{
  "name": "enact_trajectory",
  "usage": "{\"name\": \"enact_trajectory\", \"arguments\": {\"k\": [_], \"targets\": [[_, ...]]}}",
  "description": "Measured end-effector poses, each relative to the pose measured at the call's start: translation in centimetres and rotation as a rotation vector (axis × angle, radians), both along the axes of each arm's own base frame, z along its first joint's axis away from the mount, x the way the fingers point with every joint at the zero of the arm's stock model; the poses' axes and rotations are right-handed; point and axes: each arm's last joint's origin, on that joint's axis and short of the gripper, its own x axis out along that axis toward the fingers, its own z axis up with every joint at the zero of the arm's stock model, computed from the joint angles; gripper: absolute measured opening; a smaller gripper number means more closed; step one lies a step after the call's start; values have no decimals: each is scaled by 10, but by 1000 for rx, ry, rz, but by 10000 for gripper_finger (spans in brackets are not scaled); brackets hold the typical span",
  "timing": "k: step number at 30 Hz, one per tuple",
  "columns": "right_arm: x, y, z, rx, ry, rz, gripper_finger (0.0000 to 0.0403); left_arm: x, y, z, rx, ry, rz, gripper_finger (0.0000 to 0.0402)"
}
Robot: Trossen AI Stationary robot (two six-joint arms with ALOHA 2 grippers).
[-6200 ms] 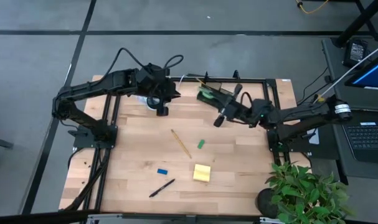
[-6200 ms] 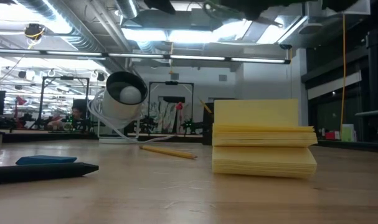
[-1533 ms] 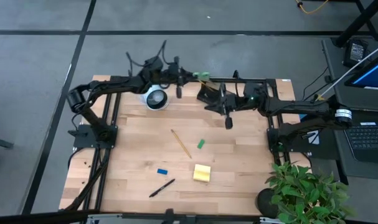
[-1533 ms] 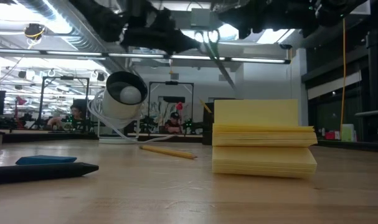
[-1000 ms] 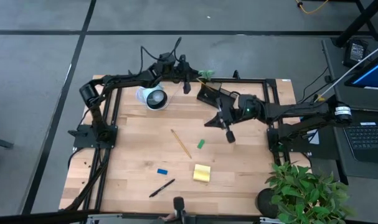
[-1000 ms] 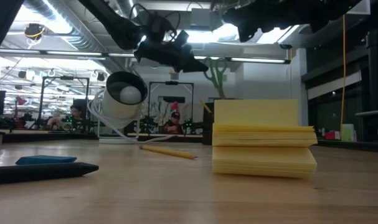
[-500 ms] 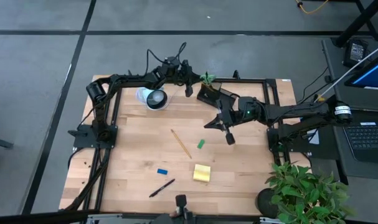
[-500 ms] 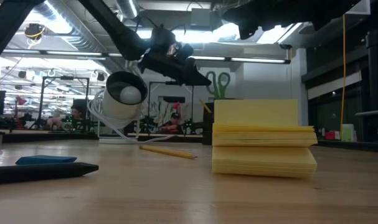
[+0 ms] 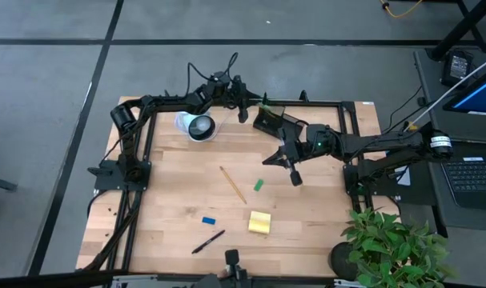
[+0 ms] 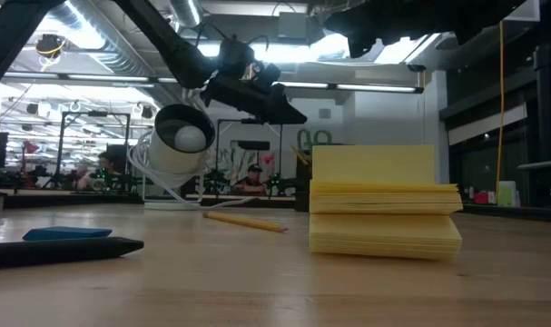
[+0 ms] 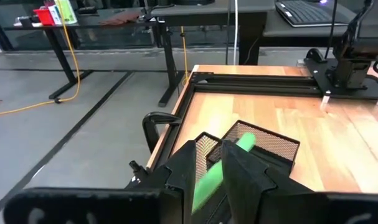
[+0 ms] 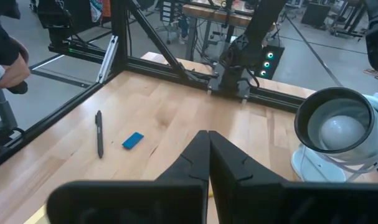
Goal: Pick and place office supplies into organizer
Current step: Put the green eraser into the desk organizer
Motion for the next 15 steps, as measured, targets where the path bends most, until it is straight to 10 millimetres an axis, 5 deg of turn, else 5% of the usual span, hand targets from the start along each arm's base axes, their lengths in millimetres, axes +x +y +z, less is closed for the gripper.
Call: {"name": "enact_trajectory", "arguments": {"k": [8,15], "targets": [[0,0,0,2,0,1,5,-1,-2,6,-20,-17,0,82],[0,0,0,-1,0,1,5,-9,-36,46,38,1,-109,80]]}}
